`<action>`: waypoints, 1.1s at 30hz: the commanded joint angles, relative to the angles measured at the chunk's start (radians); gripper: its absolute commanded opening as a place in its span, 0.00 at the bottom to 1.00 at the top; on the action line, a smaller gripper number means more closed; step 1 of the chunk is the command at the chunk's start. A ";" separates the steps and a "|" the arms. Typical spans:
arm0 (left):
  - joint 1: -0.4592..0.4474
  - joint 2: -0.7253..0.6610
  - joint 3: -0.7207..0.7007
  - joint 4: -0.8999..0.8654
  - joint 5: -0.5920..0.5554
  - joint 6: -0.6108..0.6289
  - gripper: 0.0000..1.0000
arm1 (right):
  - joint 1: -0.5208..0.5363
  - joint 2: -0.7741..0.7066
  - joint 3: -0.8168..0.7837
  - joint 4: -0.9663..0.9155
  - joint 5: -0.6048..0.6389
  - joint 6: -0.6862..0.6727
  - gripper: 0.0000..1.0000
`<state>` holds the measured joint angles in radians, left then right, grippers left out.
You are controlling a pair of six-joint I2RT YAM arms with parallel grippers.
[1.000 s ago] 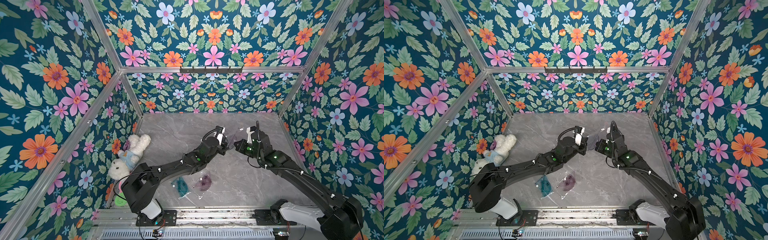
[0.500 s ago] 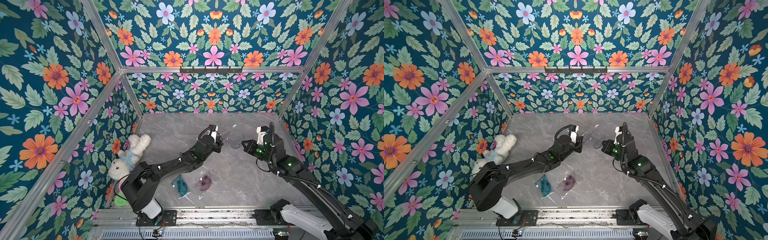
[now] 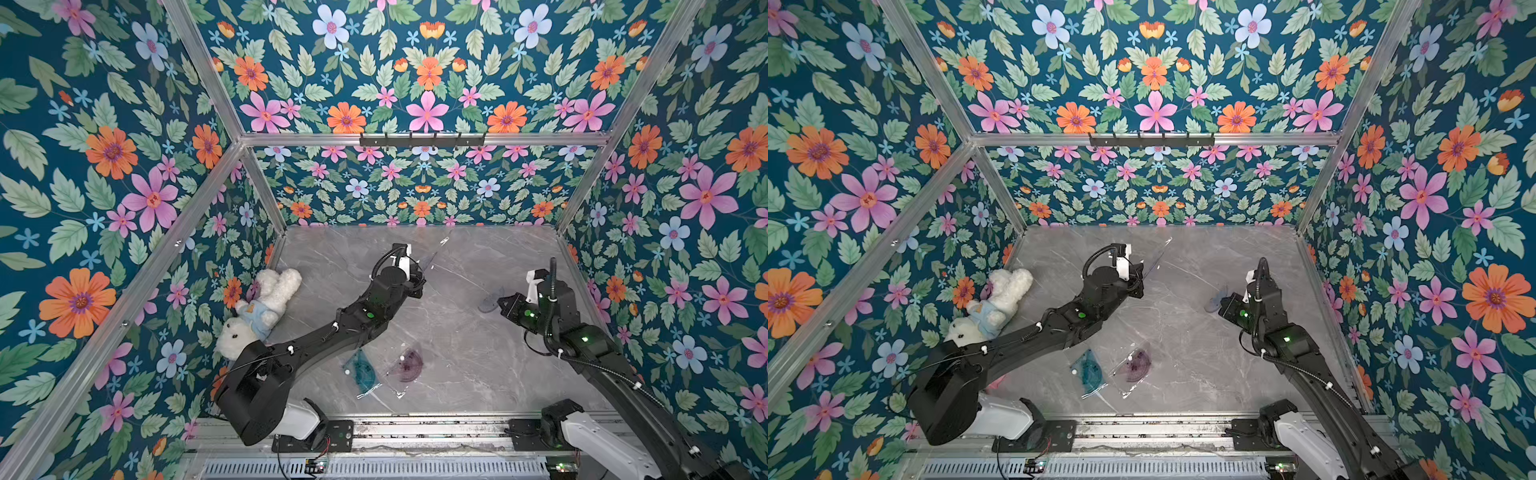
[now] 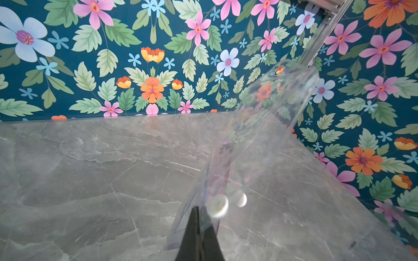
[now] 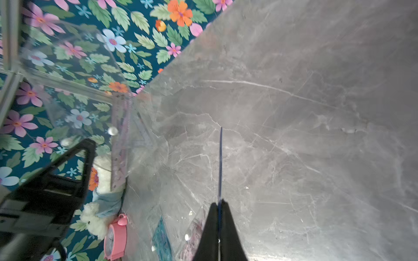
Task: Open the ruler set and take out the ruler
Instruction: Place the ruler at the center of the board.
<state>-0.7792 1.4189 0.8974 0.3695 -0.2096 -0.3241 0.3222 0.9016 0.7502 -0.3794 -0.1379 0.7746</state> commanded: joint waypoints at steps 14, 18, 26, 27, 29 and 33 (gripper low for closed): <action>0.014 -0.060 -0.034 -0.010 0.005 0.008 0.00 | -0.164 0.431 0.075 0.423 -0.218 0.002 0.00; 0.034 -0.100 -0.050 -0.025 -0.014 0.000 0.00 | -0.184 0.585 0.204 0.457 -0.283 0.039 0.00; 0.123 -0.203 -0.038 -0.132 -0.031 -0.054 0.00 | -0.094 0.961 0.510 0.464 -0.323 0.117 0.00; 0.128 -0.210 -0.033 -0.146 -0.031 -0.049 0.00 | -0.094 1.004 0.544 0.472 -0.328 0.131 0.00; 0.132 -0.222 -0.028 -0.163 -0.034 -0.040 0.00 | -0.094 1.071 0.605 0.478 -0.334 0.143 0.00; 0.142 -0.226 -0.023 -0.178 -0.023 -0.027 0.00 | -0.095 1.179 0.725 0.439 -0.347 0.134 0.00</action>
<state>-0.6426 1.1946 0.8665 0.2127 -0.2329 -0.3595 0.2253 2.0422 1.4216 0.0628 -0.4595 0.8860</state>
